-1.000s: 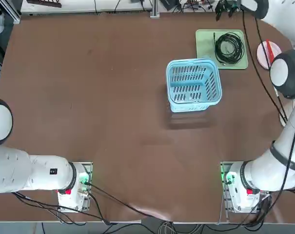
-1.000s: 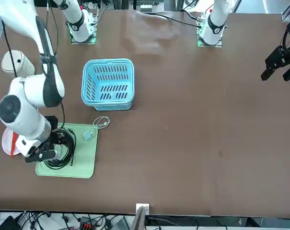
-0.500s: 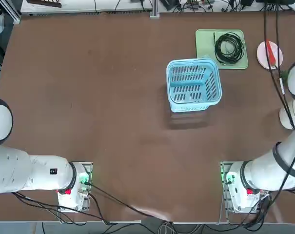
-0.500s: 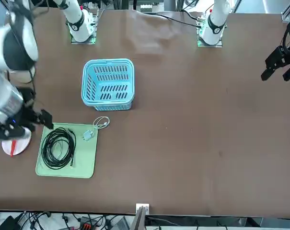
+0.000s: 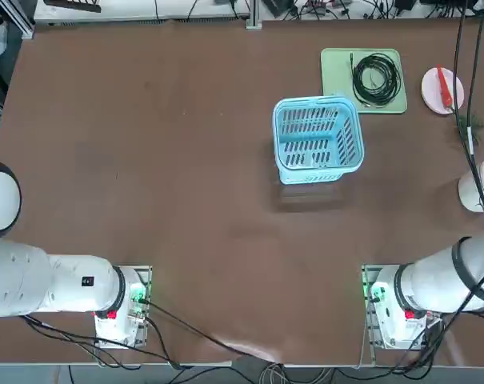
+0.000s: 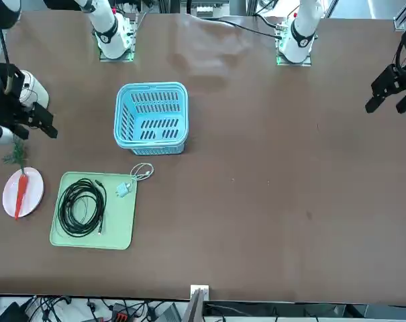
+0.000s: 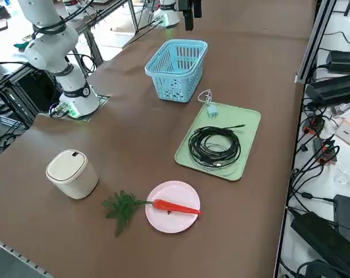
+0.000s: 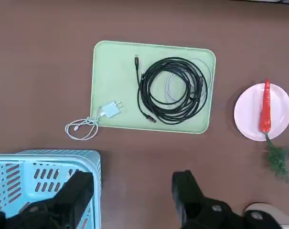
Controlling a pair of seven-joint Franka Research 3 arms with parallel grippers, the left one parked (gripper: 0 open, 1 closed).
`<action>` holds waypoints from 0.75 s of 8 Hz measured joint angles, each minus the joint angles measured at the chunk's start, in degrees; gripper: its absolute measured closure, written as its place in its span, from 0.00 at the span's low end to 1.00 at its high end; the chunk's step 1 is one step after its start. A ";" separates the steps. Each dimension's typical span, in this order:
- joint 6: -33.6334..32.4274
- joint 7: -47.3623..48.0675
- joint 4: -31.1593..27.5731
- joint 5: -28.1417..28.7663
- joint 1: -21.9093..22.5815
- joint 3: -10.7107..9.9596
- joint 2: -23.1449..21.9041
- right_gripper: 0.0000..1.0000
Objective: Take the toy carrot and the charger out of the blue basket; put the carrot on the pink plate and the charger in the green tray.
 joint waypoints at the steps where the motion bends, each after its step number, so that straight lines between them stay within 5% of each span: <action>1: 0.00 -0.03 -0.39 0.00 -0.37 -0.01 0.13 0.00; 6: 0.02 -0.46 -0.70 0.00 -1.19 0.00 0.78 0.00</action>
